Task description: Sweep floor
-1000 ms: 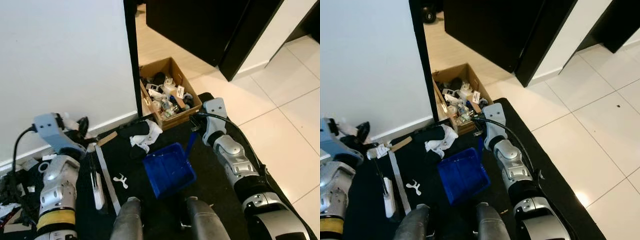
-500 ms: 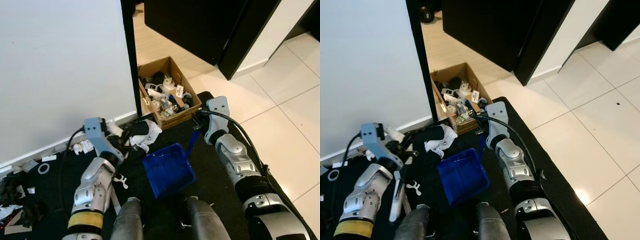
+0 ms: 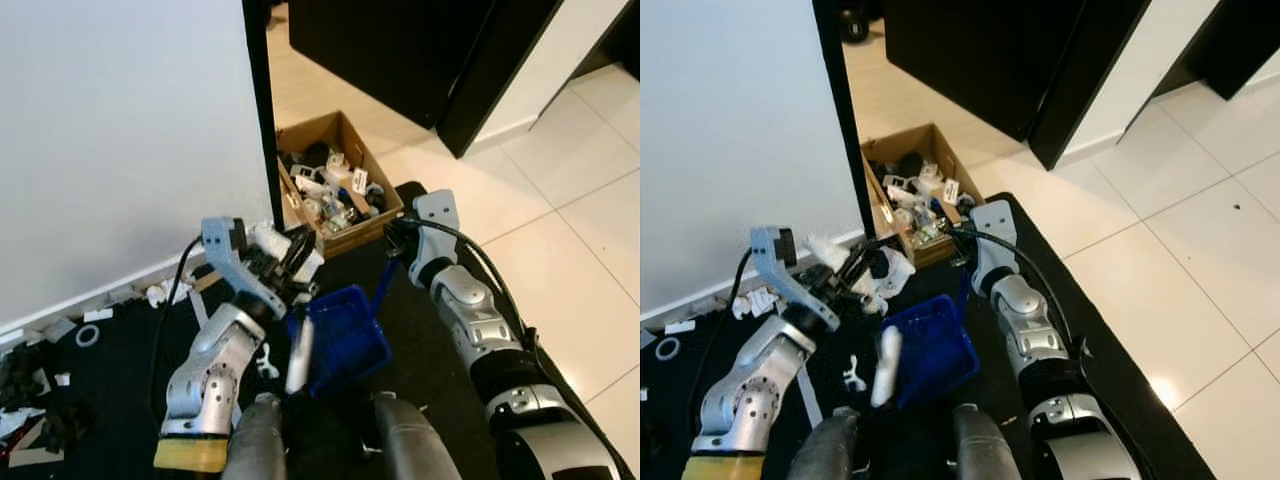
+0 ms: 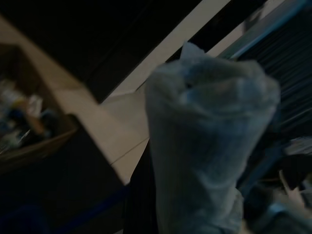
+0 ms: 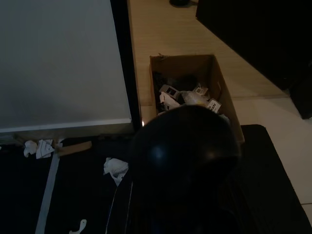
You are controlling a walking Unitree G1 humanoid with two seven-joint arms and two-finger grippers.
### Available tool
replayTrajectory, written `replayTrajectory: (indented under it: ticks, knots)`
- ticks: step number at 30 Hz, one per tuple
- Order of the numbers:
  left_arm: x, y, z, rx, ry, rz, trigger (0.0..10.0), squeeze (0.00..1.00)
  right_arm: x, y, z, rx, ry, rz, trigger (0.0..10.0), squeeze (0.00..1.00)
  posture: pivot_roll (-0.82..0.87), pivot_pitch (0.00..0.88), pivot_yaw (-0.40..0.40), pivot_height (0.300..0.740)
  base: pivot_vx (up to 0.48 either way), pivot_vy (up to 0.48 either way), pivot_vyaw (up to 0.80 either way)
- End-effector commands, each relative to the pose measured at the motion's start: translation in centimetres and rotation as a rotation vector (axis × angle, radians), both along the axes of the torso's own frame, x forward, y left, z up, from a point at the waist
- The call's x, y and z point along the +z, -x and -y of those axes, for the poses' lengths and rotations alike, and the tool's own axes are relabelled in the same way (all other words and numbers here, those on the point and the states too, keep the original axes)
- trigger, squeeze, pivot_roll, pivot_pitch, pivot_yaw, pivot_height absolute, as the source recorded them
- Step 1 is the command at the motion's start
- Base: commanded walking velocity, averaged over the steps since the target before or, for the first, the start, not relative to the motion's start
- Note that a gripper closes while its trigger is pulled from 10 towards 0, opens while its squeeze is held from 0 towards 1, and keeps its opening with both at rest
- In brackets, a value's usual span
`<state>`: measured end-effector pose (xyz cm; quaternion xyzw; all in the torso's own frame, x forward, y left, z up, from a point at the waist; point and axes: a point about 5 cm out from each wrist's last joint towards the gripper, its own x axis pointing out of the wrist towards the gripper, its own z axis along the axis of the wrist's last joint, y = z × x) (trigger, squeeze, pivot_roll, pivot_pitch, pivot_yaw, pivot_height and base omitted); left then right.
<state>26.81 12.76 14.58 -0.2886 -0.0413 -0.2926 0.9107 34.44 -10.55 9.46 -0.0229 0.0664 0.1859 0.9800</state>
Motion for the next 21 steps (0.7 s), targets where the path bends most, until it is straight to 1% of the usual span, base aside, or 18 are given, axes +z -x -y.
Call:
replayTrajectory:
  ticks: [1, 2, 3, 4, 6, 7, 8, 9, 10, 11, 12, 13, 14, 16, 18, 19, 21]
  knots:
    - [0.9, 0.2, -1.9, 0.053, -0.003, 0.025, 10.0, 0.0, -3.3, 1.6, -0.7, 0.021, -0.044, -0.172, 10.0, 0.0, 0.0, 0.256, -0.039, 0.74, 0.0, 0.0, 0.0]
    - [0.9, 0.2, -1.9, 0.053, -0.003, 0.025, 10.0, 0.0, -3.3, 1.6, -0.7, 0.021, -0.044, -0.172, 10.0, 0.0, 0.0, 0.256, -0.039, 0.74, 0.0, 0.0, 0.0]
    - [1.1, 0.2, -3.4, 0.099, -0.021, 0.028, 10.0, 0.0, -3.4, 1.6, -0.7, 0.02, -0.044, -0.173, 10.0, 0.0, 0.0, 0.256, -0.037, 0.74, 0.0, 0.0, 0.0]
    - [1.1, 0.2, -3.4, 0.099, -0.021, 0.028, 10.0, 0.0, -3.4, 1.6, -0.7, 0.02, -0.044, -0.173, 10.0, 0.0, 0.0, 0.256, -0.037, 0.74, 0.0, 0.0, 0.0]
    - [1.4, 0.4, -6.2, 0.188, -0.063, 0.031, 10.0, 0.0, -3.4, 1.6, -0.7, 0.02, -0.044, -0.174, 10.0, 0.0, 0.01, 0.257, -0.037, 0.74, 0.0, 0.0, 0.0]
    - [1.4, 0.4, -6.2, 0.188, -0.063, 0.031, 10.0, 0.0, -3.4, 1.6, -0.7, 0.02, -0.044, -0.174, 10.0, 0.0, 0.01, 0.257, -0.037, 0.74, 0.0, 0.0, 0.0]
    - [1.5, 0.6, -7.3, 0.221, -0.08, 0.032, 10.0, 0.0, -3.4, 1.6, -0.7, 0.021, -0.043, -0.175, 10.0, 0.0, 0.01, 0.256, -0.037, 0.74, 0.0, 0.0, 0.0]
    - [1.7, 0.9, -9.5, 0.296, -0.112, 0.027, 10.0, 0.0, -3.5, 1.7, -0.7, 0.022, -0.043, -0.177, 10.0, 0.0, 0.01, 0.255, -0.037, 0.74, 0.0, 0.0, 0.0]
    - [1.7, 0.9, -9.5, 0.296, -0.112, 0.027, 10.0, 0.0, -3.5, 1.7, -0.7, 0.022, -0.043, -0.177, 10.0, 0.0, 0.01, 0.255, -0.037, 0.74, 0.0, 0.0, 0.0]
    - [1.6, 1.1, -10.7, 0.333, -0.138, 0.02, 10.0, 0.0, -3.6, 1.7, -0.7, 0.023, -0.042, -0.179, 10.0, 0.0, 0.02, 0.254, -0.035, 0.74, 0.0, 0.0, 0.0]
    - [1.6, 1.1, -10.7, 0.333, -0.138, 0.02, 10.0, 0.0, -3.6, 1.7, -0.7, 0.023, -0.042, -0.179, 10.0, 0.0, 0.02, 0.254, -0.035, 0.74, 0.0, 0.0, 0.0]
    - [1.5, 1.3, -11.6, 0.365, -0.16, 0.01, 10.0, 0.0, -3.6, 1.7, -0.7, 0.024, -0.042, -0.18, 10.0, 0.0, 0.02, 0.254, -0.032, 0.74, 0.0, 0.0, 0.0]
    - [1.5, 1.3, -11.6, 0.365, -0.16, 0.01, 10.0, 0.0, -3.6, 1.7, -0.7, 0.024, -0.042, -0.18, 10.0, 0.0, 0.02, 0.254, -0.032, 0.74, 0.0, 0.0, 0.0]
    - [0.7, 1.9, -13.8, 0.443, -0.225, -0.033, 10.0, 0.0, -3.7, 1.8, -0.8, 0.025, -0.042, -0.181, 10.0, 0.0, 0.01, 0.253, -0.032, 0.74, 0.0, 0.0, 0.0]
    - [-0.4, 2.2, -15.3, 0.514, -0.311, -0.088, 10.0, 0.0, -3.7, 1.8, -0.7, 0.023, -0.042, -0.181, 10.0, 0.0, 0.01, 0.255, -0.032, 0.74, 0.0, 0.0, 0.0]
    - [-0.4, 2.2, -15.3, 0.514, -0.311, -0.088, 10.0, 0.0, -3.7, 1.8, -0.7, 0.023, -0.042, -0.181, 10.0, 0.0, 0.01, 0.255, -0.032, 0.74, 0.0, 0.0, 0.0]
    - [-1.9, 2.1, -16.2, 0.559, -0.359, -0.146, 10.0, 0.0, -3.7, 1.8, -0.7, 0.02, -0.042, -0.182, 10.0, 0.0, 0.01, 0.256, -0.033, 0.74, 0.0, 0.0, 0.0]
